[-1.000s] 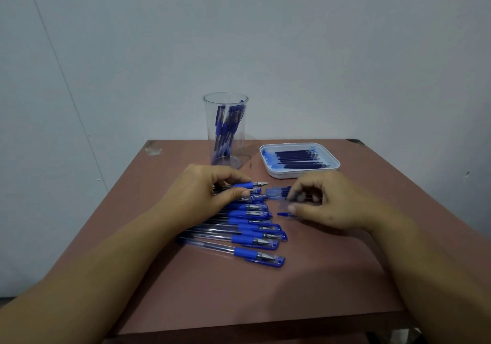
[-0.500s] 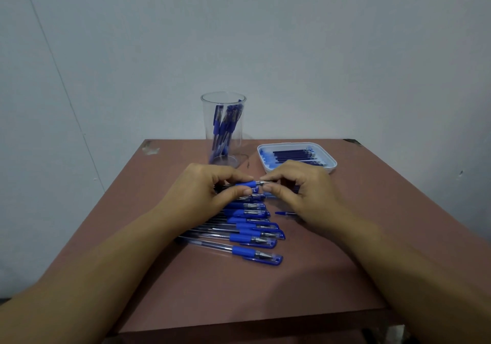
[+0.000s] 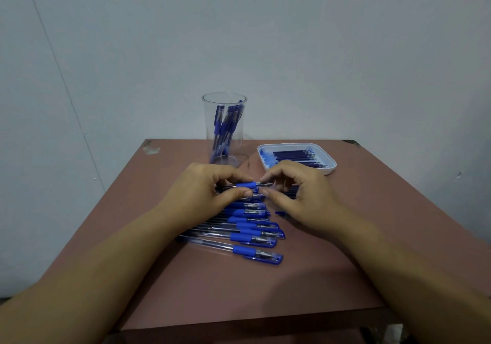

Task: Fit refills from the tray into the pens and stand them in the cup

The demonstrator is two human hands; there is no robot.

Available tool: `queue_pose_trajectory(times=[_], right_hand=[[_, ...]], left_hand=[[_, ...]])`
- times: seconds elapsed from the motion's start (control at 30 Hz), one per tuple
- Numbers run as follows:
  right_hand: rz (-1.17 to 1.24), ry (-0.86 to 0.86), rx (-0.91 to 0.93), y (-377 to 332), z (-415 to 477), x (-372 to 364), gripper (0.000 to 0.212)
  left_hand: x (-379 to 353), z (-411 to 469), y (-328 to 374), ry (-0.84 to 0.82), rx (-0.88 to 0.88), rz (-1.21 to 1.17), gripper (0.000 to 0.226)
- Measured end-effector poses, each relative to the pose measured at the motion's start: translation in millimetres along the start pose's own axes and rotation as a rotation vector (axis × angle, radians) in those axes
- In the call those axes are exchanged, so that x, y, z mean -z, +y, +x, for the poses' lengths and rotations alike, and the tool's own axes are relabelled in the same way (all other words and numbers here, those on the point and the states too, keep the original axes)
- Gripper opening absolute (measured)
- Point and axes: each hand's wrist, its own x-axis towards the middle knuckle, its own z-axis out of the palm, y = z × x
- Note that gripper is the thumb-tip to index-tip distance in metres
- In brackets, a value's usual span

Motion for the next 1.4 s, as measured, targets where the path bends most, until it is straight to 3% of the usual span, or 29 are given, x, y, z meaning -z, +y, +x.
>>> queue_pose_trajectory(times=[0.1, 0.23, 0.4, 0.57, 0.7, 0.9, 1.13, 1.23, 1.4], right_hand=[[0.045, 0.021, -0.032, 0.3, -0.7, 1.8, 0.022], [-0.027, 0.007, -0.009, 2.1, 1.9, -0.3, 0.007], [0.009, 0.014, -0.016, 0.6, 0.9, 0.7, 0.016], [-0.016, 0.015, -0.010, 2.0, 1.6, -1.4, 0.005], [0.015, -0.001, -0.031, 1.9, 0.0, -1.1, 0.019], [-0.008, 0.004, -0.033, 1.8, 1.3, -1.6, 0.005], [0.079, 0.002, -0.096, -2.0, 1.0, -1.2, 0.017], [0.031, -0.019, -0.087, 0.2, 1.7, -2.8, 0.004], [0.047, 0.011, -0.126, 1.3, 1.9, 2.0, 0.018]], left_hand=[[-0.1, 0.8, -0.6, 0.000, -0.002, -0.003, 0.020], [-1.1, 1.2, -0.4, 0.000, -0.009, -0.013, 0.021], [-1.0, 0.3, -2.3, 0.008, -0.006, -0.016, 0.020], [-1.6, 0.0, -1.5, -0.001, -0.006, -0.008, 0.021], [-0.9, -0.4, -2.6, 0.003, 0.002, -0.004, 0.021], [-1.0, -0.4, -1.8, -0.003, 0.000, 0.005, 0.022], [-0.5, 0.3, -1.4, -0.005, -0.005, 0.010, 0.023], [0.0, -0.3, -1.0, -0.021, 0.009, 0.011, 0.023], [-0.4, 0.4, -5.5, -0.031, 0.087, 0.006, 0.019]])
